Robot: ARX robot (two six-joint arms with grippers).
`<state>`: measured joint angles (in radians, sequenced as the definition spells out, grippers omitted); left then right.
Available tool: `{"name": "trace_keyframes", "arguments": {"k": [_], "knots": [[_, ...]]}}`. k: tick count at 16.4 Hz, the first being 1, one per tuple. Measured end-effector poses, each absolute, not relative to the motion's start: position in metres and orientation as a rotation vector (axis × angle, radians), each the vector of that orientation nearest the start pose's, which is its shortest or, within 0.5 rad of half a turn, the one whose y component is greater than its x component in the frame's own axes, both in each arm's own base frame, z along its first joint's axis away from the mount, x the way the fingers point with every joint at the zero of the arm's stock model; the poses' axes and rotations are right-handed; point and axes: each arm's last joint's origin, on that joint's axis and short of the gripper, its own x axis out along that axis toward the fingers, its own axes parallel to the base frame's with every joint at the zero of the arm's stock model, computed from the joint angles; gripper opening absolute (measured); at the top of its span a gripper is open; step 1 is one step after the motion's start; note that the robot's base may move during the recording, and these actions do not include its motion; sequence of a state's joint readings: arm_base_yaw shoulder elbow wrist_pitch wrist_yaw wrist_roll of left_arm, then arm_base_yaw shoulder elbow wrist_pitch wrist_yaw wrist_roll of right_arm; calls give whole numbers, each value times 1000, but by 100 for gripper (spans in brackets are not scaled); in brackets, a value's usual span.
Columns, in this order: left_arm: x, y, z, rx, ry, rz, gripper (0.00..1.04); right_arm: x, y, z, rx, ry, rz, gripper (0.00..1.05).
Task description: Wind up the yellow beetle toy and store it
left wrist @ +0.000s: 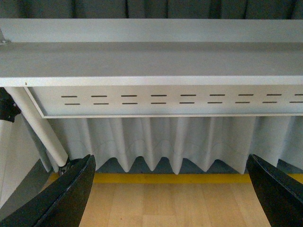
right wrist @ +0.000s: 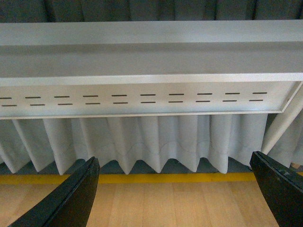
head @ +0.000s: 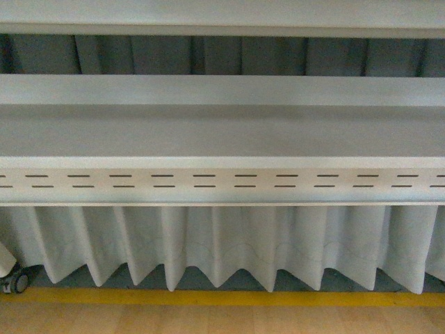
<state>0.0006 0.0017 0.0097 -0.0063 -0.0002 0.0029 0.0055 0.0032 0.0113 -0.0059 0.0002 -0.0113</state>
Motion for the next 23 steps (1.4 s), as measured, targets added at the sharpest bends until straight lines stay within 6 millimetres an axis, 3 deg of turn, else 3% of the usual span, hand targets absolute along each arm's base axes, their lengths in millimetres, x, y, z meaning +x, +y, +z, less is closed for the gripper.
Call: {"name": "trace_keyframes", "arguments": {"k": [23], "knots": [[97,0,166,3,-3,1,98,97,1,167,-11,-4,5,98]]}}
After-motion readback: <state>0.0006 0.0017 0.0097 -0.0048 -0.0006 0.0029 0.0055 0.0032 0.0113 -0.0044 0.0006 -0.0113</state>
